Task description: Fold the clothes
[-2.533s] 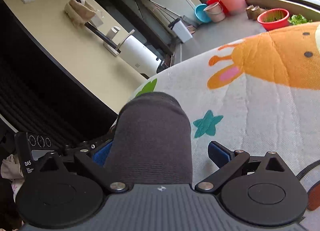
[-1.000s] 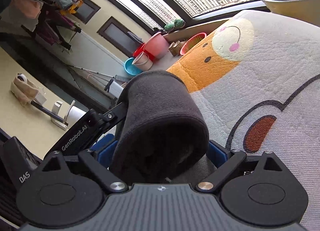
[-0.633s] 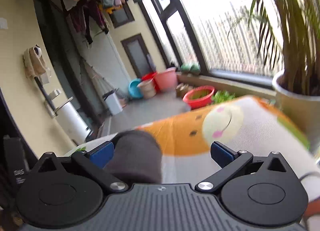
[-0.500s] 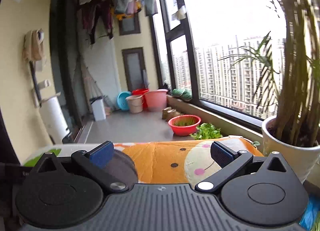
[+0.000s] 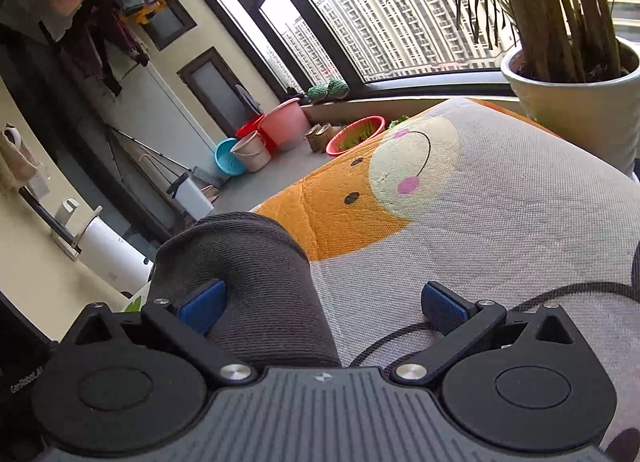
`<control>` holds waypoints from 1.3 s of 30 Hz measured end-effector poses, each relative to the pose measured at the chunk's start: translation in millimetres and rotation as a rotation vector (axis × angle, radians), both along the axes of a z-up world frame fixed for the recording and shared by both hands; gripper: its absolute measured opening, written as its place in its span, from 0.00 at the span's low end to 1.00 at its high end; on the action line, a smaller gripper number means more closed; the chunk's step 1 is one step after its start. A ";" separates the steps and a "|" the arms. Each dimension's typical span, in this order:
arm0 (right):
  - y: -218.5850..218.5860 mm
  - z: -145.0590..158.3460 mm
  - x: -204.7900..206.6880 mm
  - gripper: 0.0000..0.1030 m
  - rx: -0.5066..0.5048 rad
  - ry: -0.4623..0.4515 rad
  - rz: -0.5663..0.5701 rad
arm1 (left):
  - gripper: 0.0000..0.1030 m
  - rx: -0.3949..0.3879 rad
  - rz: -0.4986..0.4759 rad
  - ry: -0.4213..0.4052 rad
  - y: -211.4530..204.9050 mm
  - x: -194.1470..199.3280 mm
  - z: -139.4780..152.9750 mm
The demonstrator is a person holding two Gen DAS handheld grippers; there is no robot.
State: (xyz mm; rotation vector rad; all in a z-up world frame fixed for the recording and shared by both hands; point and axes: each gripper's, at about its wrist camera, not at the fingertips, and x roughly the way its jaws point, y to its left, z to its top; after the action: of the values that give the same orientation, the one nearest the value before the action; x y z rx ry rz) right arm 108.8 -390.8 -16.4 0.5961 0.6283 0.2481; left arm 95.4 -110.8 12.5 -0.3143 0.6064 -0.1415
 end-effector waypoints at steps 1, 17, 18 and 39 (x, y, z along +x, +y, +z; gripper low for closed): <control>2.4 0.4 0.0 1.00 0.012 0.007 0.012 | 0.99 0.043 0.028 -0.009 0.6 1.0 -0.5; 21.8 28.6 18.6 1.00 -0.355 -0.207 0.248 | 0.99 -0.054 -0.011 -0.016 0.8 1.5 -1.5; 21.1 28.0 20.0 1.00 -0.357 -0.212 0.250 | 0.99 -0.056 -0.007 -0.012 0.8 1.3 -3.2; 18.3 36.5 29.6 1.00 -0.312 -0.200 0.181 | 1.00 -0.085 0.030 -0.005 9.0 -8.5 -16.4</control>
State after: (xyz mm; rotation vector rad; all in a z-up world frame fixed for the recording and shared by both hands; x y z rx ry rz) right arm 138.4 -372.5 20.1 0.2103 0.5140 0.3662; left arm 86.9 -101.8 -3.9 -0.4051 0.5918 -0.1396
